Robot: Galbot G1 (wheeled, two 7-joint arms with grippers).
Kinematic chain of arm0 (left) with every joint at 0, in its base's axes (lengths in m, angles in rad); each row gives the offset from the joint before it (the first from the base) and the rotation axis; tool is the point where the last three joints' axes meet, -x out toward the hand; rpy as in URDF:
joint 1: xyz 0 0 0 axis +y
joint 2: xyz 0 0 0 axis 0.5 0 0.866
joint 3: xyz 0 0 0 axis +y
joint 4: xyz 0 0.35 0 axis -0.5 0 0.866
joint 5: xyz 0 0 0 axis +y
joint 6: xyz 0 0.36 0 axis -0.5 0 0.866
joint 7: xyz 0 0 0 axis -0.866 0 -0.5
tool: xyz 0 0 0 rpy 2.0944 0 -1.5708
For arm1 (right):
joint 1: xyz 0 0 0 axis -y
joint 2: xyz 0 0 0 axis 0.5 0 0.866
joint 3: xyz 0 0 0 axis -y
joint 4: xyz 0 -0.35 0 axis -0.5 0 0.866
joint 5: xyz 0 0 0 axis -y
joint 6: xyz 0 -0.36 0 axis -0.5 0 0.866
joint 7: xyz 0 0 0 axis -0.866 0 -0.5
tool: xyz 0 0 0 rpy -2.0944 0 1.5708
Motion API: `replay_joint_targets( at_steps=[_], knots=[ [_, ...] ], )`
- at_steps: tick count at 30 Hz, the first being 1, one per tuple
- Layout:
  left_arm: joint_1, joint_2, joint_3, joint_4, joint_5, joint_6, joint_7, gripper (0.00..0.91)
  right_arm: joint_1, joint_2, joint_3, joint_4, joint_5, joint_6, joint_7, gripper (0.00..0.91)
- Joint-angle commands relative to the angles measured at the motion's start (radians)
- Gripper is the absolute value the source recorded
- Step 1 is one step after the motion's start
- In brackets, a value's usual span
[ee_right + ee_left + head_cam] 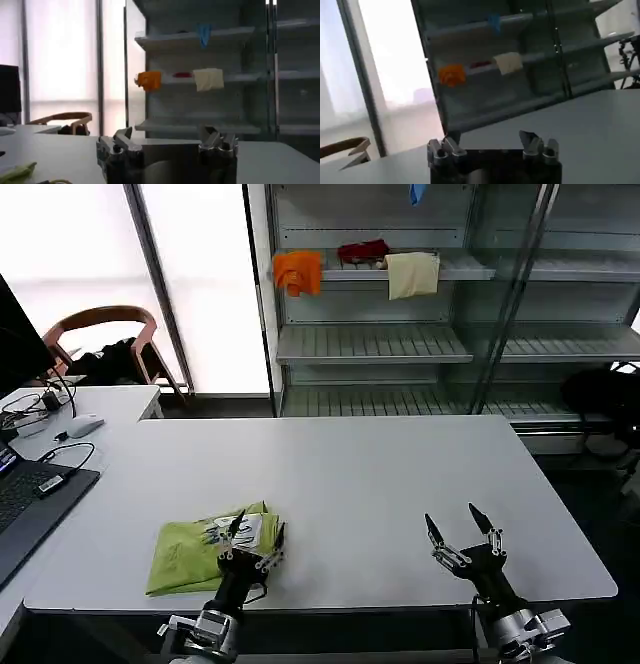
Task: Fold and organize the clothes.
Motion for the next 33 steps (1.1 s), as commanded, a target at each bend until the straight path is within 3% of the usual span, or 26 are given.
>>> replay_joint_targets(
  at_steps=[1,4,7,12,14,22,33],
  knots=[
    [-0.002,-0.006,0.087,-0.078,0.056,0.005,-0.047,0.907,0.000,0.002,-0.001,0.002,-0.003,-0.001,0.001,0.907],
    [0.000,-0.002,0.046,-0.131,0.009,0.016,-0.066,0.907,-0.002,0.002,0.001,0.002,-0.004,-0.001,0.001,0.907],
    [0.027,0.035,-0.085,-0.166,-0.067,0.055,-0.073,0.907,-0.005,-0.004,0.011,0.003,0.000,0.002,0.001,0.907],
    [0.138,0.138,-0.444,-0.103,-0.419,0.154,-0.049,0.907,-0.005,-0.012,0.022,-0.003,0.008,0.004,0.001,0.907],
    [0.168,0.158,-0.539,-0.052,-0.471,0.171,-0.028,0.907,-0.004,-0.015,0.021,-0.007,0.012,0.004,0.001,0.907],
    [0.148,0.114,-0.570,0.059,-0.628,0.302,-0.013,0.907,0.015,-0.012,0.002,-0.010,0.005,-0.003,0.004,0.907],
    [0.086,0.067,-0.558,0.046,-0.733,0.337,0.038,0.907,0.008,-0.009,0.002,-0.013,0.003,0.002,0.003,0.907]
  ],
)
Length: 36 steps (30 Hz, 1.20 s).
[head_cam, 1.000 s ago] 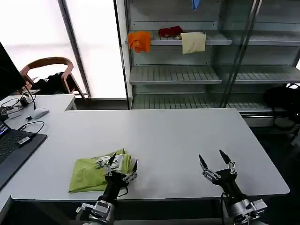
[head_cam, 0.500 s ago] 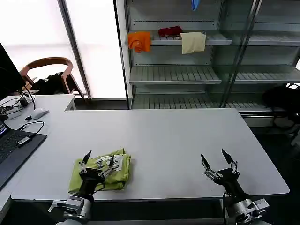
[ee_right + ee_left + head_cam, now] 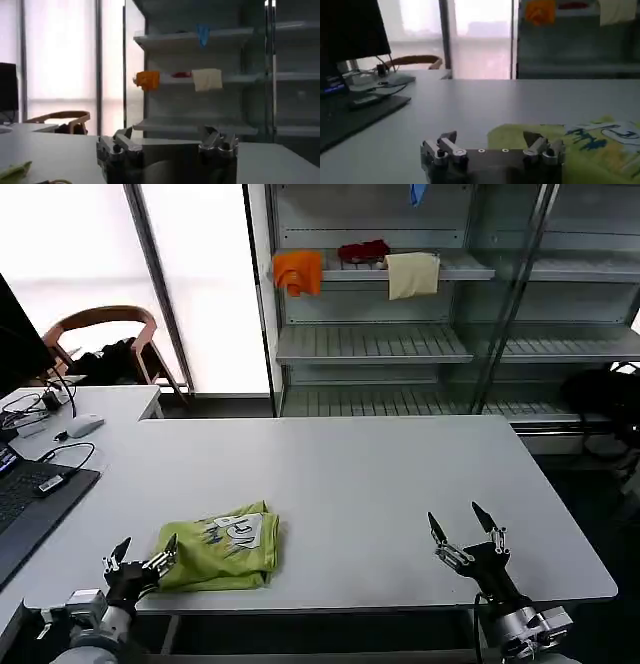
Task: Fold and organize the clothes.
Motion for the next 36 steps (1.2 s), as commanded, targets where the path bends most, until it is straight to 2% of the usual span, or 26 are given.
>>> replay_joint_targets(
  at_steps=[1,8,15,22,23,24,25,26,28,29,36],
  knots=[
    [-0.021,-0.024,-0.069,0.030,-0.166,0.067,0.041,0.907,0.003,0.004,-0.008,-0.003,-0.003,0.000,0.000,0.907],
    [-0.017,-0.073,-0.030,0.050,-0.142,0.042,0.061,0.907,0.003,0.002,-0.004,-0.005,-0.003,0.000,-0.001,0.907],
    [-0.010,-0.091,-0.008,0.090,-0.105,-0.020,0.090,0.907,0.004,0.002,-0.007,-0.007,-0.001,0.000,-0.003,0.907],
    [-0.008,-0.129,0.041,0.097,-0.042,-0.120,0.139,0.907,0.007,0.004,-0.013,-0.007,-0.002,0.000,-0.004,0.907],
    [-0.008,-0.138,0.053,0.104,-0.024,-0.157,0.149,0.766,0.007,0.004,-0.013,-0.007,-0.002,0.000,-0.004,0.907],
    [-0.008,-0.141,0.059,0.106,-0.009,-0.177,0.156,0.766,0.007,0.004,-0.012,-0.006,-0.002,0.000,-0.004,0.907],
    [-0.007,-0.144,0.066,0.107,0.004,-0.189,0.159,0.534,0.007,0.004,-0.011,-0.006,-0.002,0.000,-0.005,0.907],
    [-0.007,-0.148,0.076,0.108,0.012,-0.199,0.160,0.443,0.006,0.004,-0.010,-0.005,-0.001,0.000,-0.005,0.907],
    [-0.007,-0.151,0.085,0.113,0.024,-0.215,0.161,0.050,0.005,0.004,-0.009,-0.006,-0.001,0.000,-0.005,0.907],
    [-0.007,-0.152,0.090,0.118,0.036,-0.227,0.161,0.000,0.005,0.004,-0.010,-0.006,-0.001,0.000,-0.005,0.907],
    [-0.018,-0.138,0.093,0.129,0.023,-0.244,0.129,0.000,0.004,0.006,-0.012,-0.006,-0.001,0.001,-0.005,0.907]
  ],
)
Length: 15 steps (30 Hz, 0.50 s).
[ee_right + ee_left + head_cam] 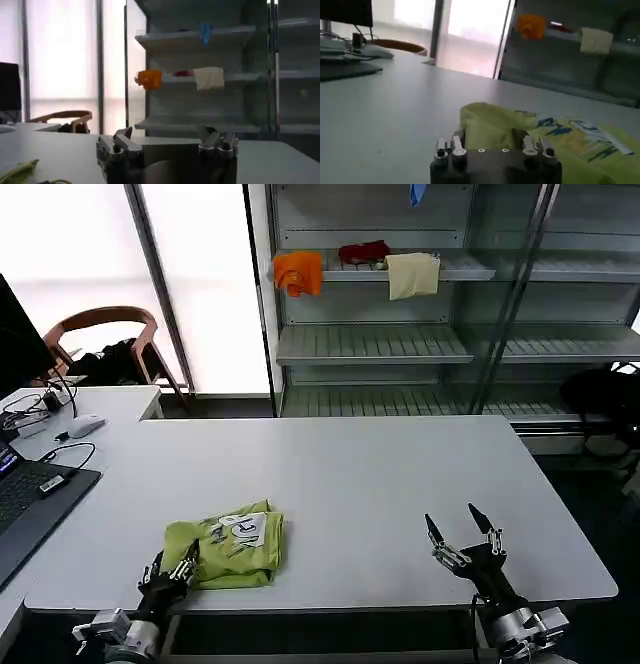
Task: Fold and organize the clothes.
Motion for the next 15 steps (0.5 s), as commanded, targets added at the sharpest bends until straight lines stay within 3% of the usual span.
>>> replay_joint_targets(
  at_steps=[1,9,15],
  knots=[
    [-0.003,-0.002,0.022,0.016,0.028,-0.073,-0.013,0.000,0.001,0.002,-0.002,0.001,0.000,0.001,0.000,0.907],
    [-0.021,0.072,-0.007,-0.022,0.025,-0.073,-0.039,0.000,0.004,0.000,-0.006,0.006,-0.002,-0.001,0.001,0.907],
    [-0.036,0.235,-0.081,-0.074,-0.031,-0.036,-0.038,0.000,0.004,-0.003,-0.001,0.010,-0.001,-0.002,0.001,0.907]
  ],
)
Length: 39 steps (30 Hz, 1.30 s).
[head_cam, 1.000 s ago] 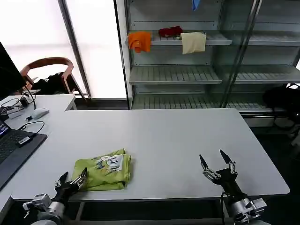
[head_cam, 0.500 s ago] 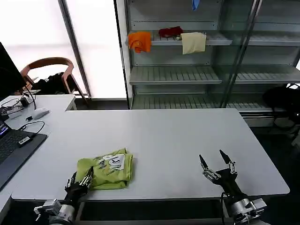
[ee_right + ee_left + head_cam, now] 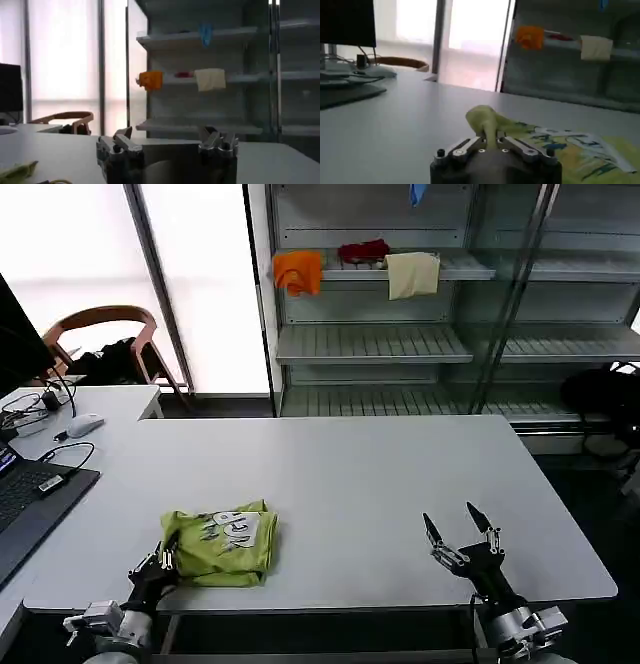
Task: Fold and organize the clothes.
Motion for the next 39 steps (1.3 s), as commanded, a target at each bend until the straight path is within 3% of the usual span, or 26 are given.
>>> replay_joint_targets(
  at_steps=[1,11,18,20,22,24,26,30,33,39],
  knots=[
    [-0.012,0.201,-0.084,-0.049,-0.046,0.011,-0.009,0.000,-0.001,-0.001,0.003,0.003,0.000,0.000,0.000,0.907],
    [0.067,0.459,-0.363,0.095,-0.089,-0.025,0.074,0.000,0.015,-0.001,-0.010,-0.003,0.001,0.003,0.001,0.907],
    [-0.033,0.654,-0.508,0.110,-0.108,0.023,0.168,0.000,0.014,-0.004,-0.005,-0.003,0.003,0.006,0.001,0.907],
    [-0.062,0.671,-0.493,0.077,-0.089,0.044,0.205,0.000,0.011,-0.003,0.001,-0.002,0.004,0.007,0.001,0.907],
    [-0.062,0.653,-0.431,0.032,-0.020,0.061,0.242,0.000,0.006,-0.002,0.008,-0.001,0.008,0.009,0.001,0.907],
    [-0.050,0.570,-0.302,0.005,0.142,0.051,0.283,0.000,-0.002,-0.006,0.021,0.000,0.014,0.010,-0.001,0.907],
    [-0.075,0.443,-0.035,0.070,0.333,-0.018,0.267,0.000,-0.003,-0.011,0.026,-0.002,0.020,0.012,-0.001,0.907],
    [-0.118,0.251,0.194,0.169,0.521,-0.107,0.238,0.000,-0.005,-0.008,0.028,-0.001,0.019,0.011,-0.003,0.907],
    [-0.163,0.200,0.267,0.125,0.513,-0.068,0.210,0.000,-0.001,-0.005,0.020,-0.005,0.012,0.008,-0.004,0.907],
    [-0.217,0.245,0.262,-0.029,0.345,0.080,0.148,0.010,0.008,0.005,0.000,-0.002,0.001,0.003,-0.004,0.907]
  ],
)
